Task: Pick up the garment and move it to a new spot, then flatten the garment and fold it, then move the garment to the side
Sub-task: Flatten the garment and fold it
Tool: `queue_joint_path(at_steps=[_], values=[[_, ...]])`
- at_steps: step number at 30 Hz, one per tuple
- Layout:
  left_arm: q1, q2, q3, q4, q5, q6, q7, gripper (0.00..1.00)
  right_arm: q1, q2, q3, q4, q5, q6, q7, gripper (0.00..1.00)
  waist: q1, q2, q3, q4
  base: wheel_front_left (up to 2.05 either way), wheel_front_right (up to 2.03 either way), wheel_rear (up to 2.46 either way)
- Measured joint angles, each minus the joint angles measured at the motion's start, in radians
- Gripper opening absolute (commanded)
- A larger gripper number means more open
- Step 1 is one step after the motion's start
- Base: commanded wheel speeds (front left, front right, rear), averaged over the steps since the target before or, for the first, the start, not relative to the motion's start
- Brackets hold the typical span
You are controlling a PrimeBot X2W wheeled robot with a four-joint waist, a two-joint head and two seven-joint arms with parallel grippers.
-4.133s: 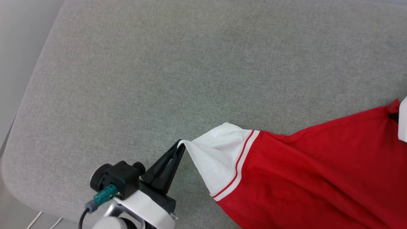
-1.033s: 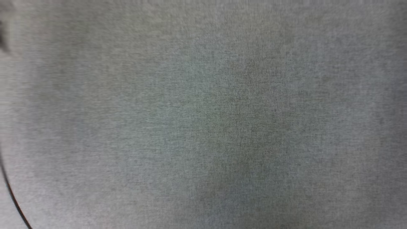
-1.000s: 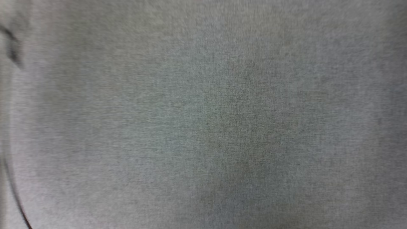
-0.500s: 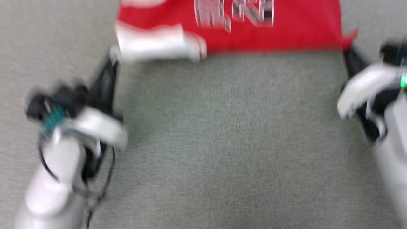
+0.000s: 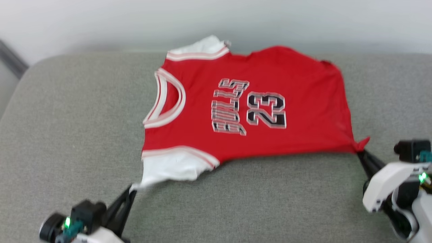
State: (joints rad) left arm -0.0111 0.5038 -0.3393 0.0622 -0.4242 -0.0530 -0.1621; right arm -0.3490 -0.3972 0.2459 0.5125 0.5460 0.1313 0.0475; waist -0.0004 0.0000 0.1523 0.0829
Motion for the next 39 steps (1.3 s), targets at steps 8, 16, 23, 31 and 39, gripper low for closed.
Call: queue_joint_path(at_steps=[8, 16, 23, 31, 39], values=[[0.205, 0.068, -0.007, -0.119, -0.052, 0.012, 0.091, 0.0, 0.173, -0.053, 0.036, -0.105, 0.063, 0.0, 0.038, 0.0, 0.0, 0.0, -0.087, -0.011, 0.0, 0.0, 0.0], [0.376, 0.127, -0.016, -0.218, -0.109, 0.019, 0.176, 0.0, 0.359, -0.104, 0.011, -0.222, 0.133, 0.0, 0.11, 0.0, 0.0001, 0.0, -0.158, -0.021, 0.0, 0.0, 0.0], [0.434, 0.134, -0.018, -0.284, -0.147, 0.027, 0.198, 0.0, 0.497, -0.112, -0.045, -0.331, 0.159, 0.0, 0.182, 0.0, 0.0002, 0.0, -0.172, -0.029, 0.0, 0.0, 0.0], [0.365, 0.136, 0.026, -0.321, -0.125, 0.03, 0.128, 0.0, 0.505, -0.085, -0.113, -0.424, 0.16, 0.0, 0.224, 0.0, 0.0002, 0.0, -0.15, -0.043, 0.0, 0.0, 0.0], [0.186, 0.124, 0.064, -0.318, -0.125, 0.018, 0.101, 0.0, 0.395, -0.078, -0.137, -0.492, 0.13, 0.0, 0.309, 0.0, 0.0004, 0.0, -0.07, -0.049, 0.0, 0.0, 0.0]])
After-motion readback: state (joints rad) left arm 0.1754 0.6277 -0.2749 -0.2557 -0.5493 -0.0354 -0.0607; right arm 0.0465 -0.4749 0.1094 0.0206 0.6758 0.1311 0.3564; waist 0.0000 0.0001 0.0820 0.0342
